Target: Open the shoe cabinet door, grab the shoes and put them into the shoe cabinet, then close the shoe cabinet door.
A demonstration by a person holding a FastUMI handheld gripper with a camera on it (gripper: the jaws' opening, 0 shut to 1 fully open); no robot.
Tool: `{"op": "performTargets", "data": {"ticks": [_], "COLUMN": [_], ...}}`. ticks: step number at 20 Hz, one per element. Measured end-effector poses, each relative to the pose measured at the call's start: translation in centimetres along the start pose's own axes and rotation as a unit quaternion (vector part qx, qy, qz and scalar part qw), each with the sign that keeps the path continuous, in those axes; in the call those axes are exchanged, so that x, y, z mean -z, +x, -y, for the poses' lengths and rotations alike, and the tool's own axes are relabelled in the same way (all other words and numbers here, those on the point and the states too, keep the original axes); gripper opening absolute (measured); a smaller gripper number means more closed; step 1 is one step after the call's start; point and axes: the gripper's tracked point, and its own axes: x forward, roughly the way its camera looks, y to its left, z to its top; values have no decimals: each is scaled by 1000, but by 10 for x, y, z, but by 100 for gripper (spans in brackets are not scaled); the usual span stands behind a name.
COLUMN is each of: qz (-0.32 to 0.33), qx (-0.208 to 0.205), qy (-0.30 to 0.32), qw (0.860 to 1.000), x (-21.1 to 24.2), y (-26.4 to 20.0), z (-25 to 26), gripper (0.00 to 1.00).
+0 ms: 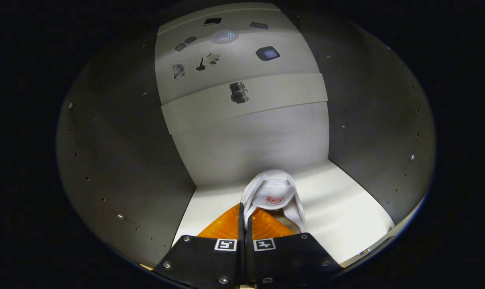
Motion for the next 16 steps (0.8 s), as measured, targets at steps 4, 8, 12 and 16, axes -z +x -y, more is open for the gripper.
{"op": "performTargets", "data": {"ticks": [4, 8, 12, 16], "qz": [-2, -8, -3, 15], "qx": [-3, 0, 2, 6], "qy": [-12, -13, -9, -20], "qw": [1000, 1000, 1000, 1000], "x": [-3, -2, -8, -17], "y": [15, 22, 6, -27], "z": [1, -1, -10, -21], "gripper": [1, 3, 27, 68]}}
